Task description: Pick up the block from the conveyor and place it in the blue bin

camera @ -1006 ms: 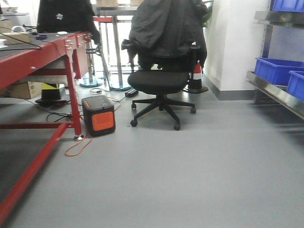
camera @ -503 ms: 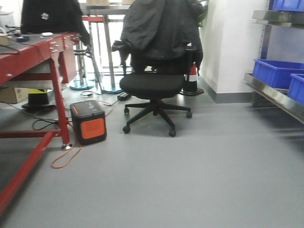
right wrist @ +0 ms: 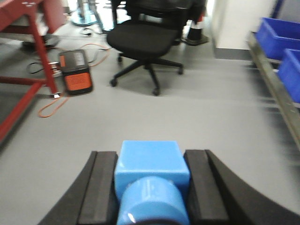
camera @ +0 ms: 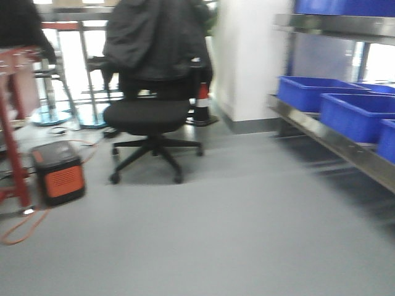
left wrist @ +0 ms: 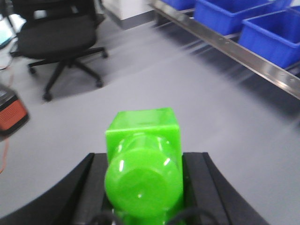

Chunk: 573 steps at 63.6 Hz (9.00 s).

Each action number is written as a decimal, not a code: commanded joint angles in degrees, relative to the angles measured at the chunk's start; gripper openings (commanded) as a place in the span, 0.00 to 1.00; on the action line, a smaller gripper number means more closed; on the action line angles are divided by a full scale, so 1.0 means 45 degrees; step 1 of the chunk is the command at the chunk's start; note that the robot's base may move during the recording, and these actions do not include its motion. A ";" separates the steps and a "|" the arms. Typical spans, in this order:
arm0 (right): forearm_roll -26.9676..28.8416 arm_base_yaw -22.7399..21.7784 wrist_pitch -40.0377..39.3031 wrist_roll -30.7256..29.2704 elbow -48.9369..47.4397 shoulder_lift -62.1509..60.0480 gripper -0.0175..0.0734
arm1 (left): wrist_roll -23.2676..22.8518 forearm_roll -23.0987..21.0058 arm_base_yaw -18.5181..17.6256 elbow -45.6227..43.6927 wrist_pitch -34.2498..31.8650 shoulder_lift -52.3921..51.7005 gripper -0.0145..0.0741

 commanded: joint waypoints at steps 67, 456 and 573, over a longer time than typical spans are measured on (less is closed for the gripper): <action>-0.0021 -0.0090 -0.0205 0.0016 -0.0105 -0.0039 0.01 | -0.0157 -0.0029 -0.0074 0.0010 -0.0238 -0.0061 0.04; 0.0647 0.2625 -0.1542 -0.0195 -0.5843 0.9396 0.11 | 0.0000 -0.1717 -0.2761 -0.6341 -0.3295 0.9859 0.25; -0.0186 0.2625 -0.5939 -0.0195 0.8432 -0.5757 0.02 | -0.0839 -0.0952 -0.2737 0.9060 -0.8175 -0.4651 0.04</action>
